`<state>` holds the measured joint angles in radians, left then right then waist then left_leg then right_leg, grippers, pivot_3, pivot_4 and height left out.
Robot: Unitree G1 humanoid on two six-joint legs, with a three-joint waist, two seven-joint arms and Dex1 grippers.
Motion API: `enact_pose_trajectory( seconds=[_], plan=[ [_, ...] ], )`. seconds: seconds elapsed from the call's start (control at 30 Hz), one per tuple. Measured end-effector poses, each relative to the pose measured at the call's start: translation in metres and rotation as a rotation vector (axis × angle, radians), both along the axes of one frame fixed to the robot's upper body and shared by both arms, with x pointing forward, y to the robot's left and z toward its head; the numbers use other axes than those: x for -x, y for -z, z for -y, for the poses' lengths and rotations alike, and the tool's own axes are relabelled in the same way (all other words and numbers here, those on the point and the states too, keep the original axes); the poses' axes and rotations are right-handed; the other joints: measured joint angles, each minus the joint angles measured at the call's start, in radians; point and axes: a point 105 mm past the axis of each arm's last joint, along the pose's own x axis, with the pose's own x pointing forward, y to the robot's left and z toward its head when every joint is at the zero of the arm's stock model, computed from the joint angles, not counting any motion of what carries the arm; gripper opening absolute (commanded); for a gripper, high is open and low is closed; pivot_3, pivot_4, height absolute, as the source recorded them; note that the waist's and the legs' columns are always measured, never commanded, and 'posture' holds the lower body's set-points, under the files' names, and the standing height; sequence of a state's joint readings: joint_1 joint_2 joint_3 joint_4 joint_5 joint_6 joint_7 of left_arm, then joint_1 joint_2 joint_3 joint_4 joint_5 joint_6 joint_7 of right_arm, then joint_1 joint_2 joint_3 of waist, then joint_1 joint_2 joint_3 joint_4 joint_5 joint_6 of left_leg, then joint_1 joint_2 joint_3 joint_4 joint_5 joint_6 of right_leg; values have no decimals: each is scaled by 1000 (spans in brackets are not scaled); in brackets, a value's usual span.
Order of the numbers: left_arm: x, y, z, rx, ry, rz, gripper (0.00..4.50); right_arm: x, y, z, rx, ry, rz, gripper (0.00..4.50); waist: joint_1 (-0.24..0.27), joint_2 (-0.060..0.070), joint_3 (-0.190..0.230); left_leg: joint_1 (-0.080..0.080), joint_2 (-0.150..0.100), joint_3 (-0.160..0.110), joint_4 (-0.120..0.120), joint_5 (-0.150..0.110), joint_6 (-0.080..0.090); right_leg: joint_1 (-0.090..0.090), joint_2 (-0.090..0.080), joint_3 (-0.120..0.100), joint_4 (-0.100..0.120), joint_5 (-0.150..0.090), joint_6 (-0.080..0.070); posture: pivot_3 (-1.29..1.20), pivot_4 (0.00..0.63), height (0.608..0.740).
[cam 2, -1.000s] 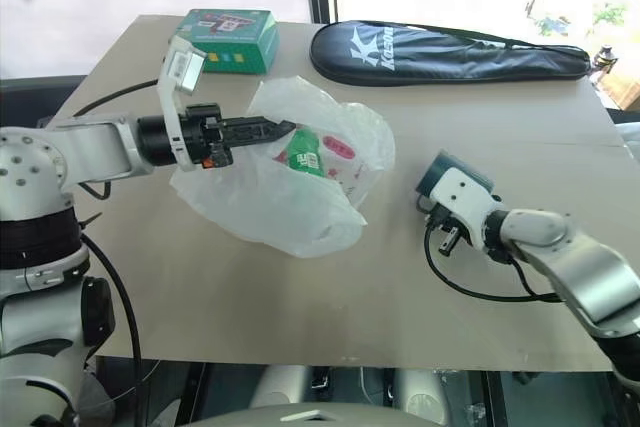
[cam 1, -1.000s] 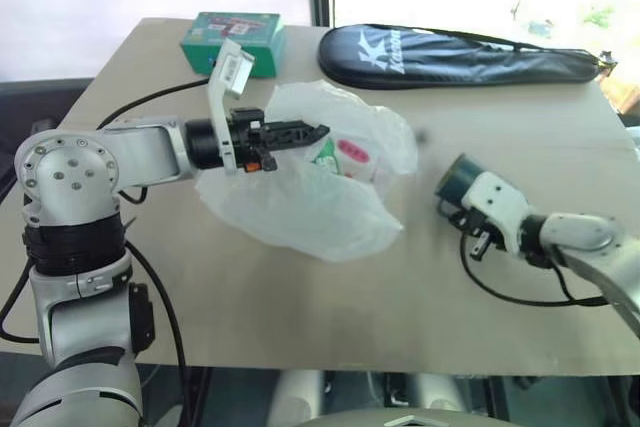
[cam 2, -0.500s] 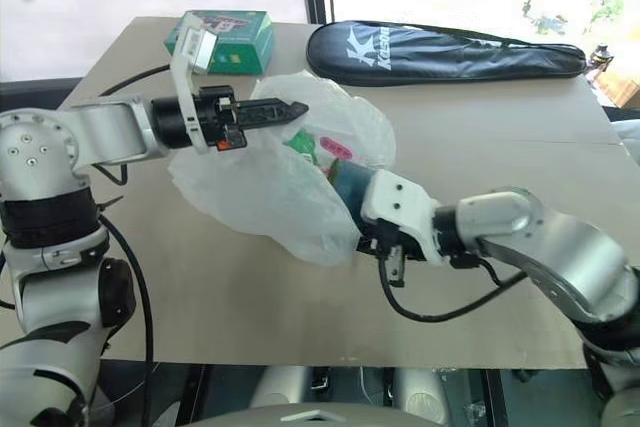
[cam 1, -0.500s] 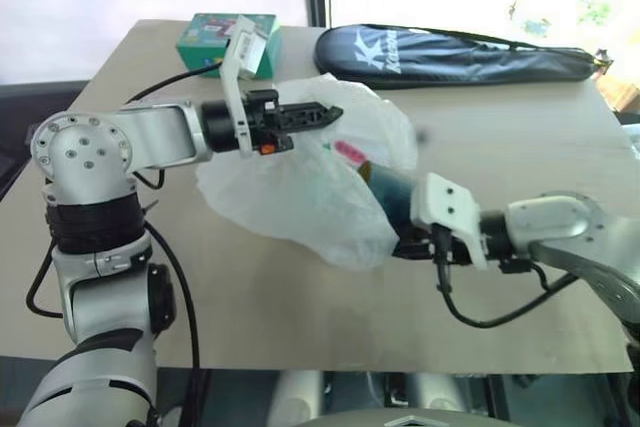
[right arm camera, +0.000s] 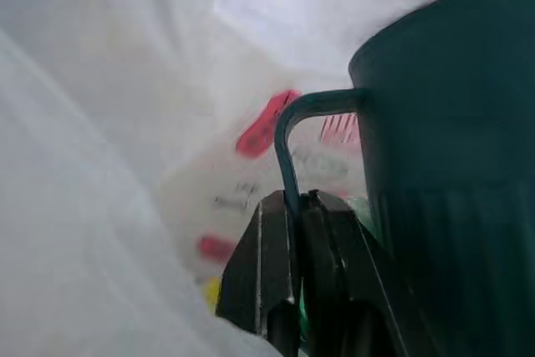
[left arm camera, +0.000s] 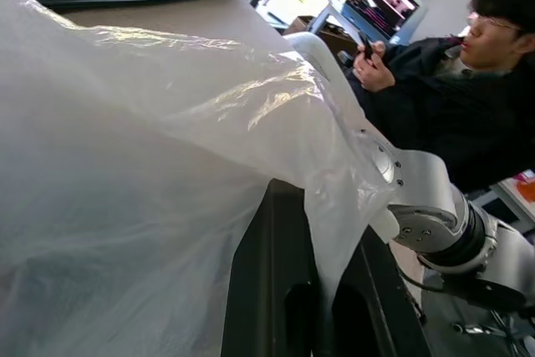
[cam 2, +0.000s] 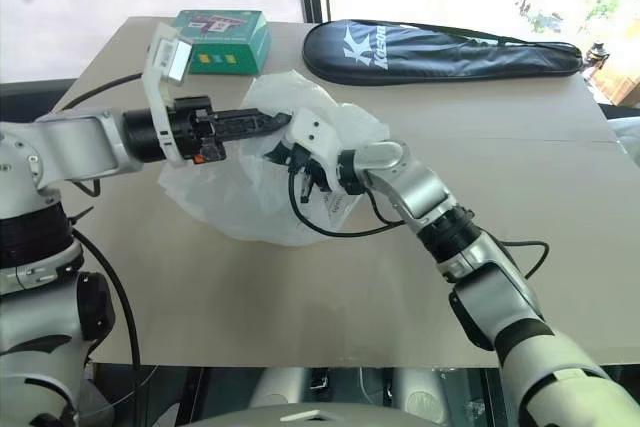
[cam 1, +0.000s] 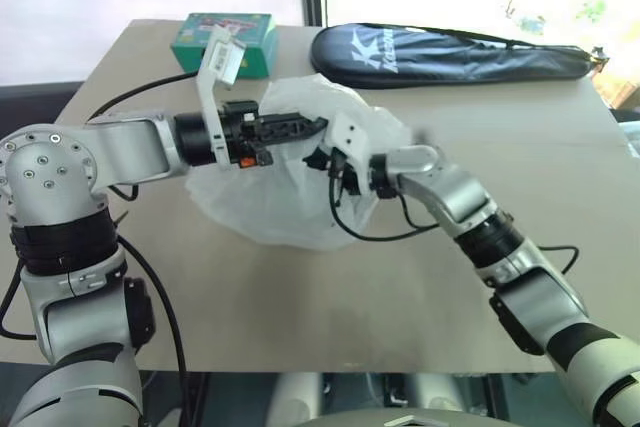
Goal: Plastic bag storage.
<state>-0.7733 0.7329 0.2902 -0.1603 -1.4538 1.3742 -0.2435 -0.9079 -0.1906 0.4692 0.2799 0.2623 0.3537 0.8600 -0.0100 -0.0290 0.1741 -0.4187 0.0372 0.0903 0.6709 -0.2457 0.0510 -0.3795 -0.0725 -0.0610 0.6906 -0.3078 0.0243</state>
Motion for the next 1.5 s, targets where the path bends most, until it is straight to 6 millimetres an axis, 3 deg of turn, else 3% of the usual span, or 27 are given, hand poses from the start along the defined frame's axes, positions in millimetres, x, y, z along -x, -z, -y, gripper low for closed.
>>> enact_pose_trajectory(
  seconds=[0.1,0.13,0.17,0.2,0.33,0.4,0.5,0.6,0.67,0.77,0.83,0.97,1.07,1.23,1.43,1.5],
  plan=[
    [-2,1,4,9,-13,17,0,10,4,7,-6,-33,30,3415,0,0,0,0,0,-1,0,0,0,0,0,-1,-1,0,0,0,150,740],
    [-3,1,4,13,-24,23,0,14,5,12,-4,-34,39,3415,-1,0,0,0,0,-1,0,0,0,0,0,-1,-1,0,0,0,150,740],
    [-6,1,4,20,-41,31,0,17,5,25,1,-22,39,4259,0,0,0,0,0,-1,-1,0,0,0,0,-1,0,0,0,0,150,740],
    [-8,1,4,20,-54,34,0,16,2,32,-2,-7,38,4383,-1,0,0,0,0,-1,0,0,0,0,0,-1,0,0,0,0,150,740],
    [-16,1,4,38,-85,65,0,23,-21,72,-41,81,76,4383,0,0,0,0,0,-1,-1,0,0,1,1,-1,-1,0,0,0,150,740],
    [-17,-3,7,72,-68,99,0,37,-35,92,-72,131,88,4383,0,1,1,0,1,-1,-2,0,0,0,1,-1,-1,0,0,0,150,740],
    [-8,-14,13,187,31,132,1145,61,-59,118,-142,217,101,4500,-3,1,1,0,1,-1,-3,0,0,1,1,-1,-3,0,0,0,150,740],
    [-3,-24,17,281,80,126,2161,63,-70,126,-189,314,136,4500,-2,1,1,1,1,-1,-2,0,0,1,1,-1,-2,0,0,0,150,740],
    [-3,-28,17,319,80,114,2161,62,-75,130,-214,370,156,4500,-1,1,1,1,1,-1,-2,0,0,1,0,-1,-2,0,0,0,150,740],
    [14,-29,12,377,172,27,2161,56,-86,140,-321,516,183,4500,-7,1,1,1,1,-1,-3,0,0,1,0,1,-2,0,0,0,150,740],
    [24,-25,1,378,178,-27,2161,49,-81,152,-290,611,189,4500,-3,1,1,1,1,-1,-3,0,0,1,0,0,-2,0,0,0,150,740],
    [23,-43,-23,426,53,48,2161,39,-67,172,-221,720,188,4500,5,1,1,1,0,-1,-2,0,0,2,0,-1,-3,0,0,0,150,740],
    [10,-54,-43,475,-203,247,2161,33,-73,186,-257,787,225,4500,6,2,1,3,0,0,-2,0,0,4,0,0,-3,0,0,0,150,740],
    [-10,-23,-73,362,-582,434,2161,30,-73,213,-281,918,282,4500,14,2,1,2,1,0,-4,0,0,3,3,0,-5,0,0,0,150,740],
    [-12,2,-67,263,-650,520,2161,31,-59,228,-309,979,274,4500,22,2,1,2,1,0,-5,0,0,3,2,0,-7,0,0,0,150,740],
    [-12,22,-64,204,-635,495,2161,29,-50,235,-305,1028,264,4500,21,2,1,2,1,0,-5,0,0,3,2,0,-7,0,0,0,150,740]
  ],
)
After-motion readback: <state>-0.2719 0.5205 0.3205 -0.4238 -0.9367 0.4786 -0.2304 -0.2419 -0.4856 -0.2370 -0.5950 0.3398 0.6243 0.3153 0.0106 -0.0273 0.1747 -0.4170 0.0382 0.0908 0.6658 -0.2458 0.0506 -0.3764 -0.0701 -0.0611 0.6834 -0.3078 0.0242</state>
